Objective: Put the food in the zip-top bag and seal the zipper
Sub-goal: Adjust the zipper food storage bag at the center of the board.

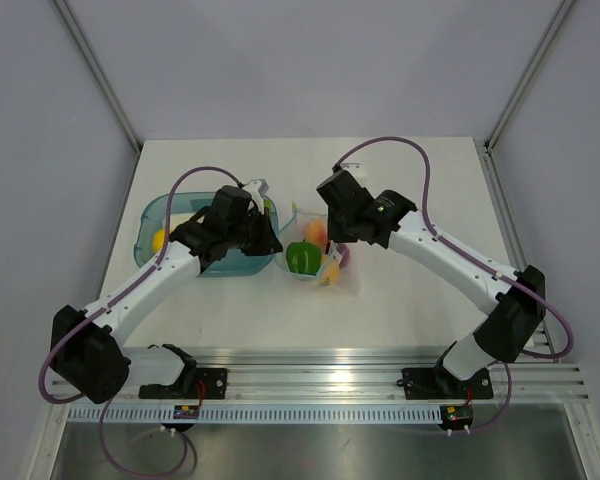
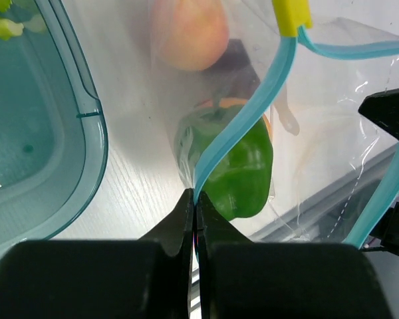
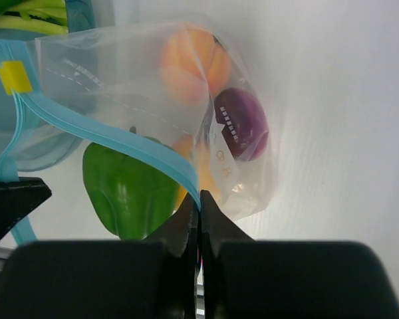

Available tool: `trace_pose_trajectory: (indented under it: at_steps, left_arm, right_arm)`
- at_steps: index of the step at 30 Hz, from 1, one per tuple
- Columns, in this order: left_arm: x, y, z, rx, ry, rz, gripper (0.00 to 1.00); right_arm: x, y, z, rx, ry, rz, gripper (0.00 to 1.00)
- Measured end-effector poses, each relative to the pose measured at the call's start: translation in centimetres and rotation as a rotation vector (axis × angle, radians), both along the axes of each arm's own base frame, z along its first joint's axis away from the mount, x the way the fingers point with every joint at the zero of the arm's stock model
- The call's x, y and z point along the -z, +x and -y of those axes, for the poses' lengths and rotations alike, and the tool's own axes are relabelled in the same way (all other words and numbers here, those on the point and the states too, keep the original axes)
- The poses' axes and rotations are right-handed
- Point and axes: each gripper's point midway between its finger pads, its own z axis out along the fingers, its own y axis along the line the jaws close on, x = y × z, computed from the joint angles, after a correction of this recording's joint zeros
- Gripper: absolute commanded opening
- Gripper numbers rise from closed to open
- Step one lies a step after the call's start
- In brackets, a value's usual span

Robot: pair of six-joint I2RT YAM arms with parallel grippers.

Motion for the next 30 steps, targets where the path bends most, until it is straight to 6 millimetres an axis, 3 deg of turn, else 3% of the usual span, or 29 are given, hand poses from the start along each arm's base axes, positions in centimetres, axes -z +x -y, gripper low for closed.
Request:
trace_pose_trajectory:
  at_steps: [5, 12, 15, 17, 19, 23, 25, 27, 30]
  left_arm:
    - [-0.5, -0.1, 0.1, 0.002, 0.005, -0.024, 0.0]
    - [-6.1, 0.9, 1.7, 0.025, -0.075, 0.051, 0.0]
    - [-8.0, 1.1, 2.6, 0.045, -0.128, 0.083, 0.0]
    - [-7.9, 1.2, 3.2, 0.055, -0.143, 0.076, 0.0]
    - [-6.8, 1.6, 3.7, 0.062, -0.135, 0.047, 0.0]
    - [-2.2, 2.3, 4.2, 0.06, -0.073, -0.053, 0.0]
    - [-0.5, 2.0, 4.0, 0.062, -0.042, -0.096, 0.0]
    - [0.3, 1.7, 3.7, 0.067, -0.021, -0.119, 0.0]
    - [0.1, 1.6, 3.7, 0.075, -0.019, -0.111, 0.0]
  right_arm:
    - [-1.6, -0.1, 0.7, 0.013, -0.017, 0.024, 0.0]
    - [-9.8, -0.1, 1.5, 0.011, 0.091, 0.182, 0.0]
    - [-11.9, -0.7, 2.2, 0.009, 0.138, 0.233, 0.0]
    - [-11.0, -0.5, 2.0, 0.009, 0.124, 0.218, 0.0]
    - [-8.6, 0.0, 1.4, 0.011, 0.085, 0.175, 0.0]
    - [-0.3, 0.7, 0.4, 0.0, -0.061, 0.023, 0.02]
    - [2.4, 0.2, 0.7, -0.005, -0.115, -0.034, 0.13]
    - [3.3, -0.2, 1.0, -0.005, -0.131, -0.063, 0.29]
    - [2.7, -0.2, 0.9, -0.004, -0.118, -0.052, 0.4]
